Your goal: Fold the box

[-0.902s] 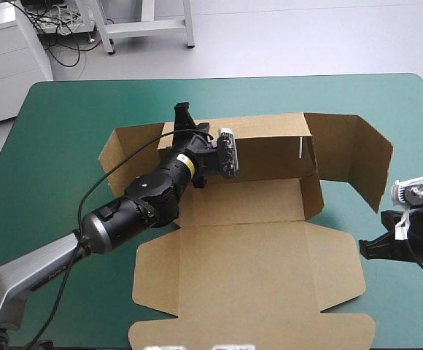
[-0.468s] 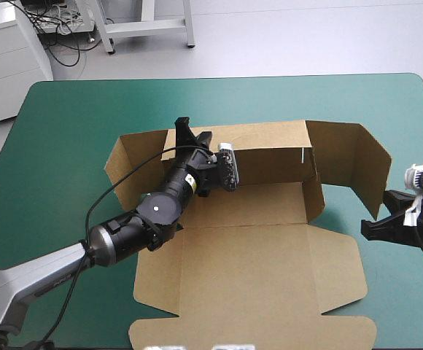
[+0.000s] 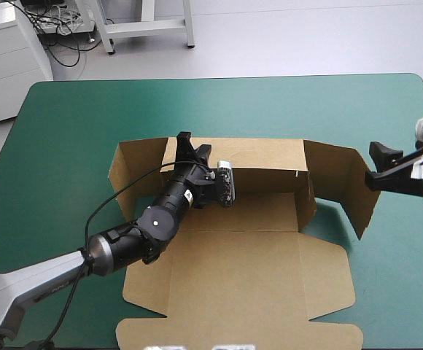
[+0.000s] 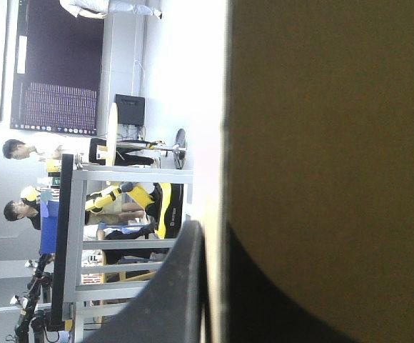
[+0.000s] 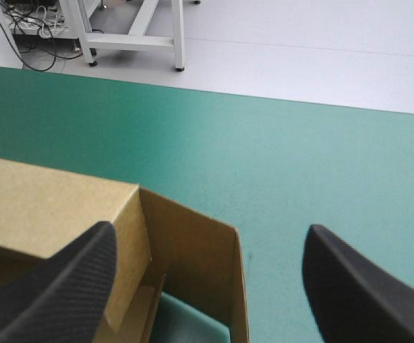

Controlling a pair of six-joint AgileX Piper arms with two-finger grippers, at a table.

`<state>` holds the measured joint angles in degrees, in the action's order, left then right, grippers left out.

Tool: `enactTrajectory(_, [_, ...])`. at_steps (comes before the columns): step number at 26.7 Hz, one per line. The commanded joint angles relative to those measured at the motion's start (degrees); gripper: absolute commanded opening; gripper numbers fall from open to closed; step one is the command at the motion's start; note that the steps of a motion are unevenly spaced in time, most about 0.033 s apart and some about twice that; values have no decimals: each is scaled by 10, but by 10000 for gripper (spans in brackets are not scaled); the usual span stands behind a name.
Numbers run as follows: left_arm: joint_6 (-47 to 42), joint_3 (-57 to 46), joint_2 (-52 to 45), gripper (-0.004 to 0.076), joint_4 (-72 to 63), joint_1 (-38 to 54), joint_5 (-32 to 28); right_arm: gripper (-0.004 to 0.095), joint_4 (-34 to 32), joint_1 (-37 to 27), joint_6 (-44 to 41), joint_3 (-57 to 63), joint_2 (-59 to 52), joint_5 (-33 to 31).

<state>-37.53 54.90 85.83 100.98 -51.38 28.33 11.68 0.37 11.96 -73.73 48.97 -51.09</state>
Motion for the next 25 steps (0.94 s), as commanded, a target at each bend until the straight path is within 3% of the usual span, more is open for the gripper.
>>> enactTrajectory(1, [-16, 1, -22, -32, 16, -3, 18, 766, -13, -1, 0, -62, 42, 45])
enactTrajectory(7, [-16, -1, -22, -32, 16, -3, 18, 766, -42, -1, -26, -148, 146, 38])
enactTrajectory(15, [-16, -1, -22, -32, 16, -3, 19, 765, -39, -1, -51, -247, 293, -19])
enactTrajectory(25, [-30, -1, -22, -32, 16, -3, 33, 761, -11, -1, -62, -295, 443, -155])
